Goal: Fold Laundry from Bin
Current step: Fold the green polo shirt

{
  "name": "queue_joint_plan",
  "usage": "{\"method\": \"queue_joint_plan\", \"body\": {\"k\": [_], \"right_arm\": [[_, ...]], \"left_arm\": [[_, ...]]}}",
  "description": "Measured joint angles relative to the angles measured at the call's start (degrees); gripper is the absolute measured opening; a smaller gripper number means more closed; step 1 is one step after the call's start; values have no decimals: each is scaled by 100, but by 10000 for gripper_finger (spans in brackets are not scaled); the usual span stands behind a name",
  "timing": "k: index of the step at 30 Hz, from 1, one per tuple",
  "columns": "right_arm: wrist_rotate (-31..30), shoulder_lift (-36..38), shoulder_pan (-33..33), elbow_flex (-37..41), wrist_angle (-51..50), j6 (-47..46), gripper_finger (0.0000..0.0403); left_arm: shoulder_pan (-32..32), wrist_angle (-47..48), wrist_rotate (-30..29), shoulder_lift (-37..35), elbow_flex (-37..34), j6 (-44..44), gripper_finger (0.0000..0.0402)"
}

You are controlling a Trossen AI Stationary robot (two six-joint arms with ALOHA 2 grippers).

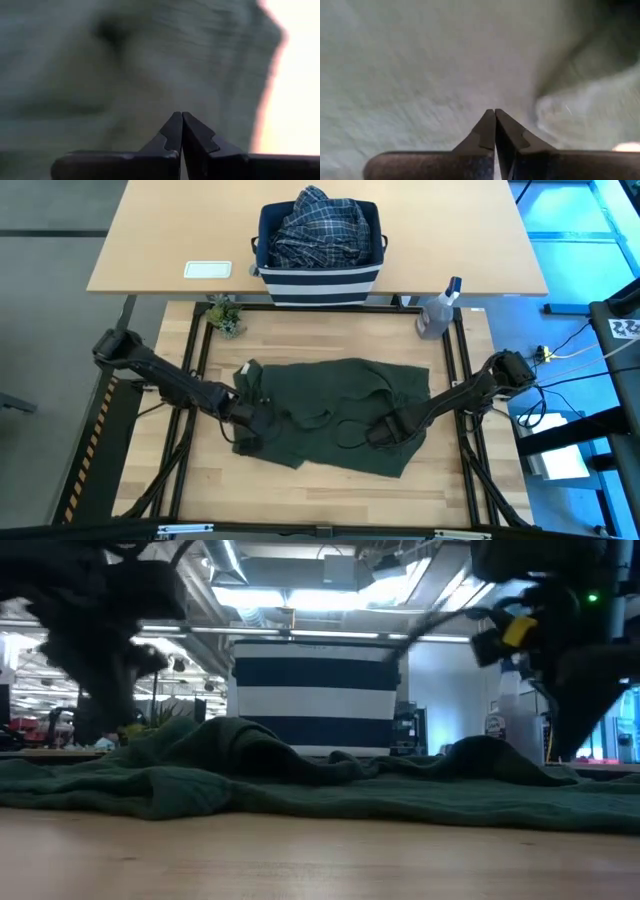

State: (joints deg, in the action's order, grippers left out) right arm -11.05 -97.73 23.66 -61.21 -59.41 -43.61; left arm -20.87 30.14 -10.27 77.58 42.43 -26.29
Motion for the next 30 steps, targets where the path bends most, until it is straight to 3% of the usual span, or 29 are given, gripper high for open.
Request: {"method": "queue_joint_plan", "body": {"k": [4,9,16,23,30], "right_arm": [[0,8,0,4,644,338,1],[-2,11,0,11,871,507,1],[-68,11,0,13,1007,503,1],[-290,9,0,13,1048,553,1],[-394,9,0,13,1020,640,1]], "left_arm": [[18,728,-1100,-137,182,319,2],[117,1488,-1701,-202,191,896,3],[570,2768,-1819,-412,191,581,43],[657,2461,-1625,-397,96,2344,95],[825,1824,-1413,-300,75,3186,128]]}}
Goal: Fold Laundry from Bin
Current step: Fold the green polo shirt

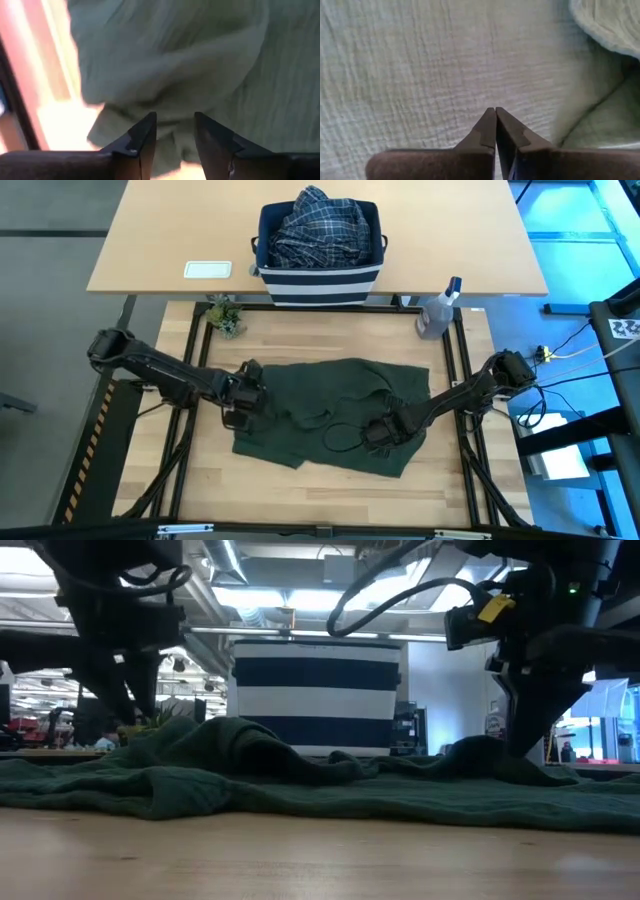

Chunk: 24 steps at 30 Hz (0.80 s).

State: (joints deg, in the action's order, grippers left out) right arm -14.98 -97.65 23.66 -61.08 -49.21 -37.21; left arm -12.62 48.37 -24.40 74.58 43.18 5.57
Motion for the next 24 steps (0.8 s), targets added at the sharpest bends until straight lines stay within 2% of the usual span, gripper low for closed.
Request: {"method": "queue_joint_plan", "body": {"k": [3,8,14,24], "right_arm": [[33,-7,-4,17,-6,0,1],[567,-69,-2,231,376,4,1],[947,-191,2,505,615,4,1],[1027,-184,0,592,585,2,1]], "left_arm": [[53,-8,30,171,0,86,134],[193,-34,112,486,0,136,135],[369,-129,-191,774,0,661,135],[745,-162,-1081,805,7,1156,135]]}}
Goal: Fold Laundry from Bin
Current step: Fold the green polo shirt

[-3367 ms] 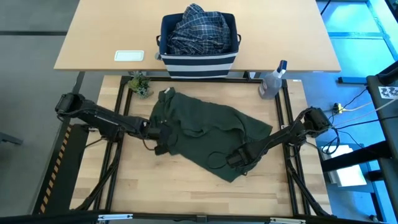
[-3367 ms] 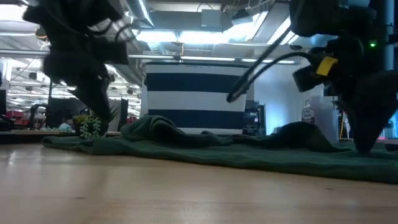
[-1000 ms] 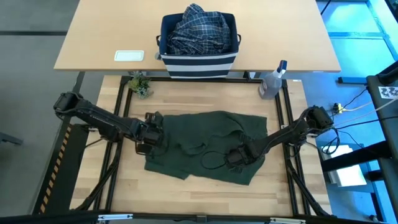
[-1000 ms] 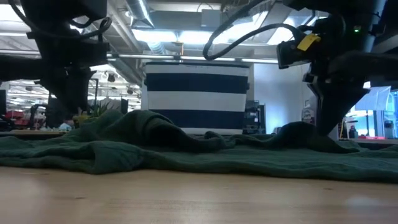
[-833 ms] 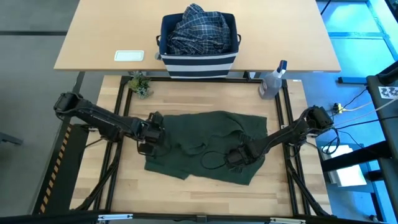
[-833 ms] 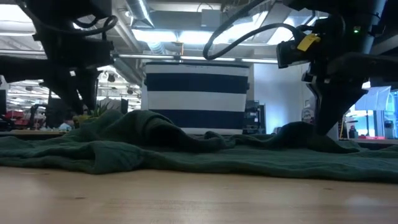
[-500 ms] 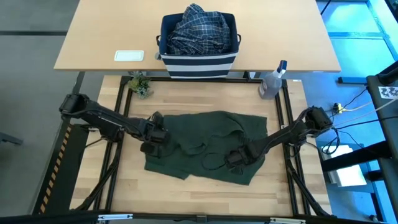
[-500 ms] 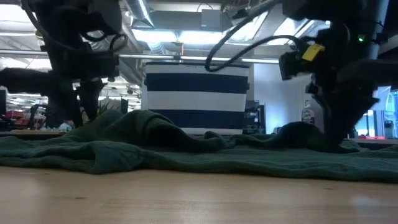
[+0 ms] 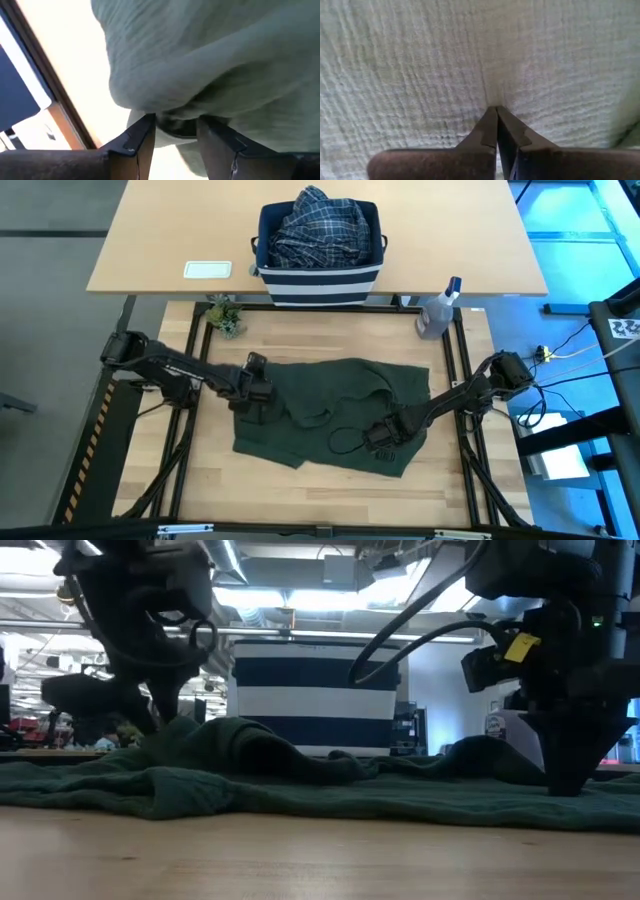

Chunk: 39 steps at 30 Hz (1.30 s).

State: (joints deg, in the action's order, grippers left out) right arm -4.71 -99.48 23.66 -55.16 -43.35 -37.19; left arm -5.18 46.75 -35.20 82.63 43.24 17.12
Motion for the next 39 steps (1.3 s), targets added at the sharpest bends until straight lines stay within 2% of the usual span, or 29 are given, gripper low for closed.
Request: {"method": "queue_joint_plan", "body": {"k": [6,10,13,18,23,27,30,34,39], "right_arm": [[73,0,0,4,-20,4,1],[78,-2,34,4,-45,4,1],[73,-4,84,7,-127,33,1],[80,-7,122,11,-194,39,1],[113,-9,121,13,-192,39,1],[136,-11,149,13,-200,41,1],[170,-11,151,15,-214,9,1],[180,-13,151,15,-245,4,1],[183,-15,151,15,-275,4,1]], "left_arm": [[558,-133,-499,0,0,-114,135],[879,-129,-569,0,0,-138,135],[982,-100,-629,-61,0,-154,135],[1170,-83,-1068,-342,18,-369,135],[1408,91,-1152,-655,270,-920,135],[1578,180,-1268,-806,466,-878,135],[1588,250,-931,-860,587,-465,135],[1316,641,59,-857,693,447,135],[919,845,305,-855,646,1548,135]]}}
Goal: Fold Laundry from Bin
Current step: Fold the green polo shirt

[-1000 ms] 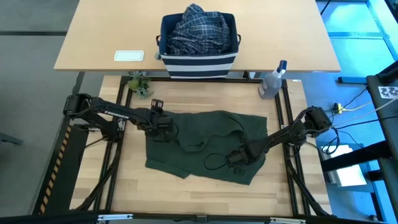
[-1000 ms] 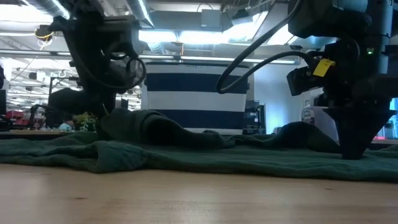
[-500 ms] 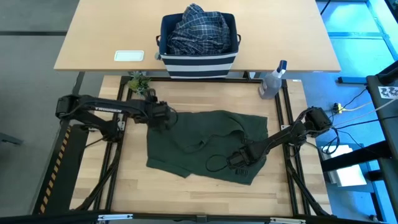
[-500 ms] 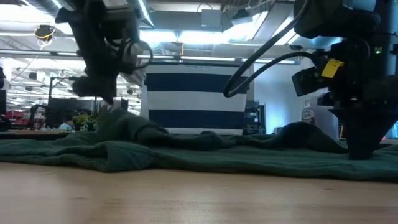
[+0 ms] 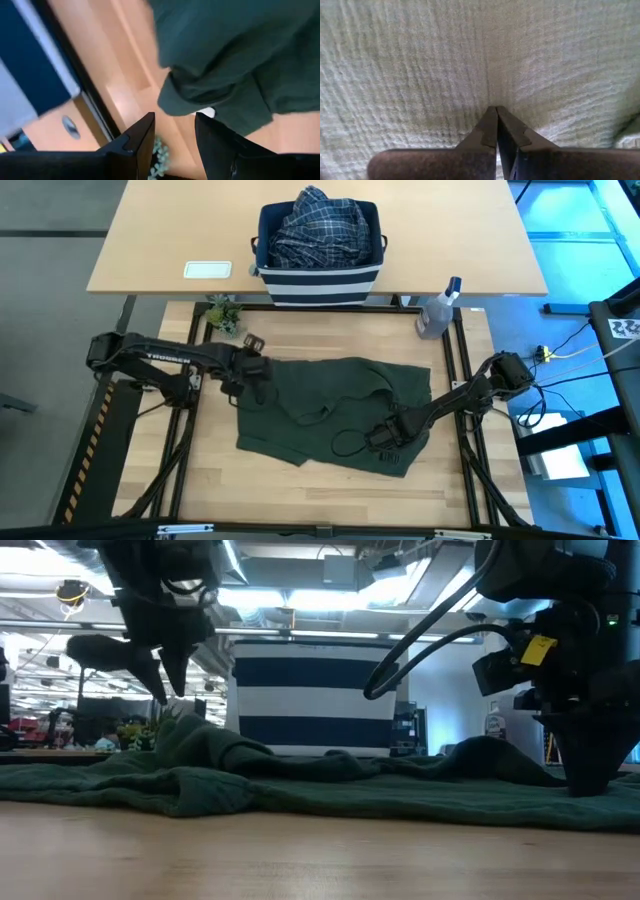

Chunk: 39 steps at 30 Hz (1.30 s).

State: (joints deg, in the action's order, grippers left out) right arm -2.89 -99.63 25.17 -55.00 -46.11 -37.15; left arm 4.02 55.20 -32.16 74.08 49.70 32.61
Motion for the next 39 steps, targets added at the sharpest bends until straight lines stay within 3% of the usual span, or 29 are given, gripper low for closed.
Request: {"method": "queue_joint_plan", "body": {"k": [7,16,25,28,33,39], "right_arm": [[-28,0,1,0,11,-4,1],[-45,0,2,0,23,-4,1],[-57,0,2,0,35,-2,1],[-56,0,2,0,35,-2,1],[-56,0,2,0,34,-2,1],[-54,0,2,0,34,-2,1]], "left_arm": [[-206,-73,674,142,-3,160,135],[-261,-219,668,549,-220,0,135],[148,-1637,309,549,-535,-53,134],[318,-1826,-49,549,-572,-51,114],[699,-1825,-267,549,-572,-74,19],[1146,-1797,-450,549,-572,114,3]]}}
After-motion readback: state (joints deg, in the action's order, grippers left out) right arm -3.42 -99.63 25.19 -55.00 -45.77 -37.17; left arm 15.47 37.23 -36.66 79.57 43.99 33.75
